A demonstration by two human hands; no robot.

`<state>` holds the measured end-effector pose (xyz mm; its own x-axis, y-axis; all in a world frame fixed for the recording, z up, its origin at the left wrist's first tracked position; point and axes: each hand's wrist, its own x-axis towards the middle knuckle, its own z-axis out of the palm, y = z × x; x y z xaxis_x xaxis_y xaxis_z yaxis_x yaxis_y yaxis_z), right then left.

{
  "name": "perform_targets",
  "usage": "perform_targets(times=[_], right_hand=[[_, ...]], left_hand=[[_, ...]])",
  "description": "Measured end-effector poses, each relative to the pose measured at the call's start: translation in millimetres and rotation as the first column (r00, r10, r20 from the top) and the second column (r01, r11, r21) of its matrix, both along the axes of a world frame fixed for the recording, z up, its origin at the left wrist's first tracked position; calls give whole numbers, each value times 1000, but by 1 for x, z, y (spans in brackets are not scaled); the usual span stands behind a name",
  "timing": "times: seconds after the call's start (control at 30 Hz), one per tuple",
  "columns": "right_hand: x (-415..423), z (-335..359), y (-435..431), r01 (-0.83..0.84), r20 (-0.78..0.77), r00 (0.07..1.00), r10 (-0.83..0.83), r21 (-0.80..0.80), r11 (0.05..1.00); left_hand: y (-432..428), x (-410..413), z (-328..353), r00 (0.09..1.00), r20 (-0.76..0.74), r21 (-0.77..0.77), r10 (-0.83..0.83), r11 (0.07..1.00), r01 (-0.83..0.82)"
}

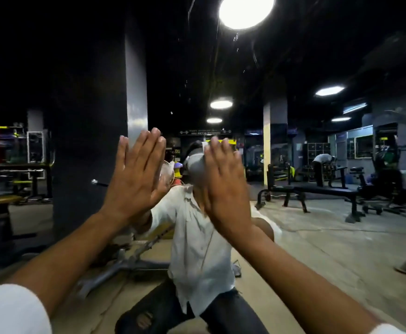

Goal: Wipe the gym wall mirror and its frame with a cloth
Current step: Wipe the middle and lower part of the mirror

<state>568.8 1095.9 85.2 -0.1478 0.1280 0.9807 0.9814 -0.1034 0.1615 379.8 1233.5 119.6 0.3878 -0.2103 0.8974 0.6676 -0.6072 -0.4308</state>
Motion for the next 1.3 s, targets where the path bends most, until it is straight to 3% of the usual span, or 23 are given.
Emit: perform_targets(times=[0.07,0.13,0.3,0.4,0.5,0.6,0.8,0.9,1.13,1.3], right_hand=[[3,-44,-4,19,219,976,21,-179,984],[20,-74,-17,58,330,943,32,-259,964],[52,-149,-50,-11,91,995,31,-205,979],[57,-214,-47,-38,204,971,122,-375,926],[78,-247,-48,92,461,874,152,-465,880],[90,-257,-54,144,558,818,144,-440,886],[108,-272,-62,145,571,793,213,-517,844],[108,-272,-72,60,435,877,204,-521,852],[120,-262,-75,164,468,881,72,-445,880],[118,-254,-89,219,491,871,28,-439,871]], left_hand=[[-7,4,-19,997,-76,8,24,1000,-23],[-16,9,-55,990,-132,-31,44,998,-49],[-43,15,-118,966,-215,-166,146,969,-183],[-53,13,-135,949,-247,-182,197,952,-245],[-60,14,-147,935,-268,-211,234,932,-294],[-67,18,-150,920,-293,-261,261,904,-340],[-84,21,-147,916,-293,-358,274,857,-370],[-91,17,-145,909,-299,-361,290,847,-389],[-99,36,-97,941,-282,-126,187,965,-230],[-98,83,-48,965,-218,-48,148,986,-162]])
